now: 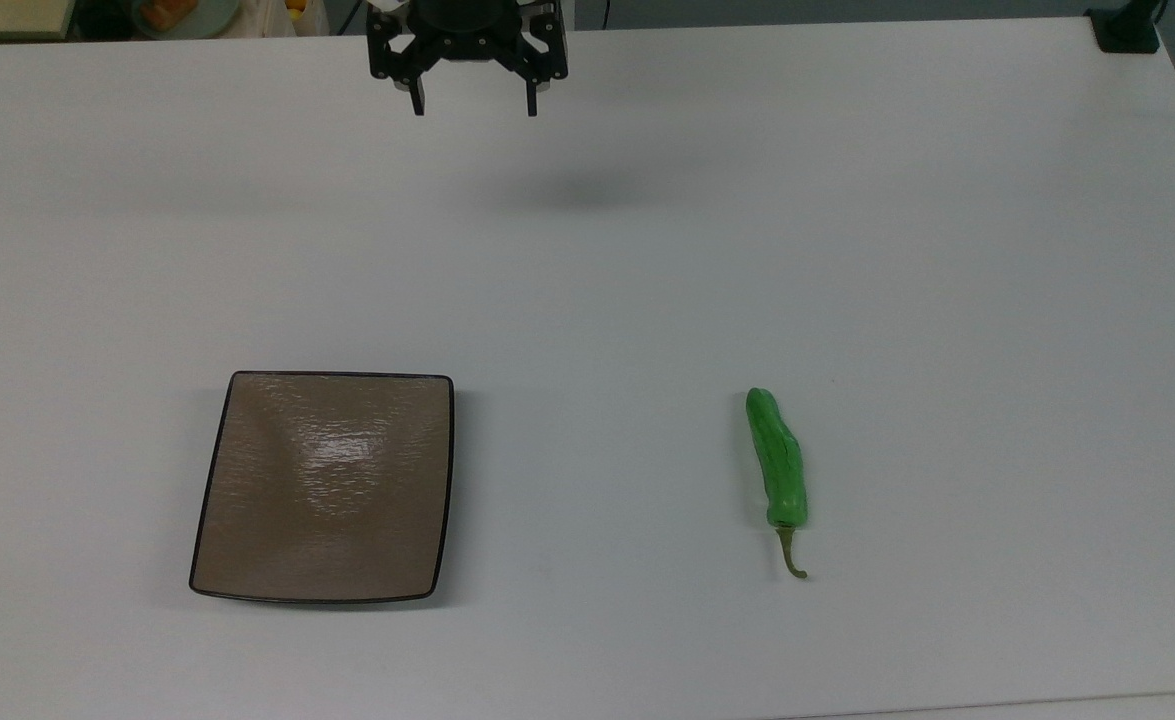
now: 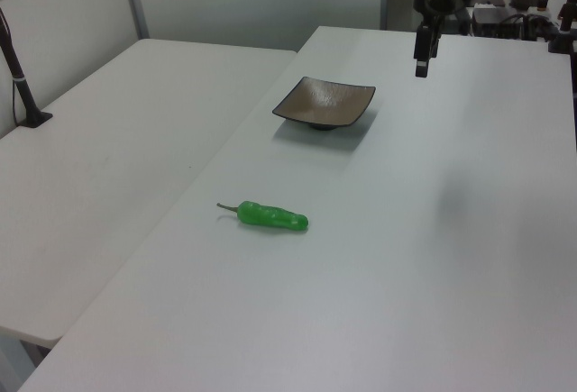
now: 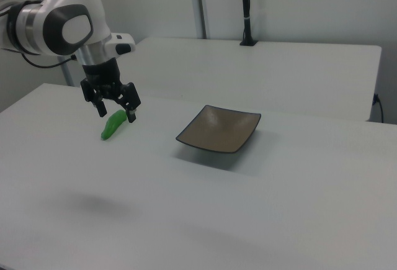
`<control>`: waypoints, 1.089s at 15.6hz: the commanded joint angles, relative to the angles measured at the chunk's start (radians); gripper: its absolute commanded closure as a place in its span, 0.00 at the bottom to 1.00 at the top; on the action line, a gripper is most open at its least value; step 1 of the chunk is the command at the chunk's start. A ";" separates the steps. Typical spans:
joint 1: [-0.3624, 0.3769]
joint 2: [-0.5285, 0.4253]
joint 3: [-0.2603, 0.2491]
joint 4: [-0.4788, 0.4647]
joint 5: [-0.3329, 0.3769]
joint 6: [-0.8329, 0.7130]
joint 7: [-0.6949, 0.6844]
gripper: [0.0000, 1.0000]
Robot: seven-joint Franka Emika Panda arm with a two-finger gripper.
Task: Chili peppers are placed on a ceramic plate
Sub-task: 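Move the open gripper over the green chili pepper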
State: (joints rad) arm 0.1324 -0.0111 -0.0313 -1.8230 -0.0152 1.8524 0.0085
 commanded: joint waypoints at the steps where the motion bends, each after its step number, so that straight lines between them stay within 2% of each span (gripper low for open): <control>1: 0.006 0.049 -0.005 0.035 0.001 -0.001 -0.024 0.00; 12: 0.003 0.059 -0.005 0.033 0.012 0.005 -0.024 0.00; 17: 0.027 0.092 -0.002 0.033 0.055 0.099 -0.007 0.00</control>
State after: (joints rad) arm 0.1342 0.0511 -0.0305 -1.8031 0.0048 1.8902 0.0038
